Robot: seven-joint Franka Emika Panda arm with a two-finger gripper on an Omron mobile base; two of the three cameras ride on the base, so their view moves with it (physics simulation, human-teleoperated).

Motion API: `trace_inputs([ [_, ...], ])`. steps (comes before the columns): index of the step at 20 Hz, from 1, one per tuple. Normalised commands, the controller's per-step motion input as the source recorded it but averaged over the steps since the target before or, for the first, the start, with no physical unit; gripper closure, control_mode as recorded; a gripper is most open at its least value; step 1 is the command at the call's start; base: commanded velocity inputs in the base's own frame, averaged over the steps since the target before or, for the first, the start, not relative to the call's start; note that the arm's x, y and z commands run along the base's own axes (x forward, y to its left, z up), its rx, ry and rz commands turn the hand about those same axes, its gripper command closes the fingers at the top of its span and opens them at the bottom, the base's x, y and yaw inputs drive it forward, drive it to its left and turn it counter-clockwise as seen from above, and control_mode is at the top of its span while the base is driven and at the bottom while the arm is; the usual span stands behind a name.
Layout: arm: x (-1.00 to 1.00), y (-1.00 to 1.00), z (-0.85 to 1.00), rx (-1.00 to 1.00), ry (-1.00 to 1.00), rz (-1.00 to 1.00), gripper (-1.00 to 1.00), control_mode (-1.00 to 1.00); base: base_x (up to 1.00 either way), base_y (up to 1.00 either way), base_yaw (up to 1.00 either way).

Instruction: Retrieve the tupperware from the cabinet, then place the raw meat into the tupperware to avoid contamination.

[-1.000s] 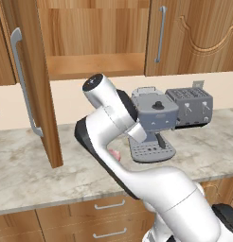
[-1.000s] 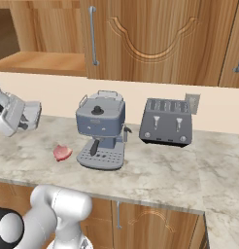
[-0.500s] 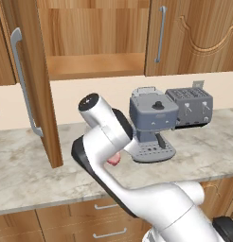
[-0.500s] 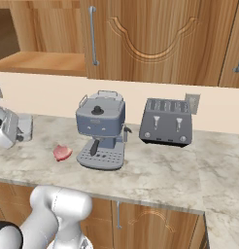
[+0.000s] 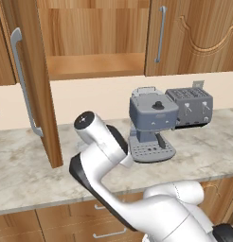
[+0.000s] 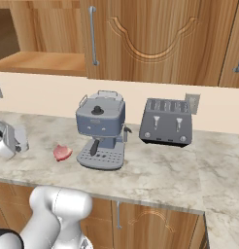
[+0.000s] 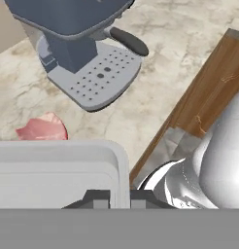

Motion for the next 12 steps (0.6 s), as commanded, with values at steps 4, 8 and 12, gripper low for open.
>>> trace_inputs([
  [4, 0.02, 0.12, -0.52, 0.00, 0.06, 0.07, 1.00, -1.00, 0.00, 0.00, 0.00],
  [8, 0.04, 0.01, -0.46, 0.00, 0.03, 0.05, 1.00, -1.00, 0.00, 0.00, 0.00],
  [12, 0.01, 0.00, -0.38, 0.00, 0.01, 0.05, 1.00, -1.00, 0.00, 0.00, 0.00],
])
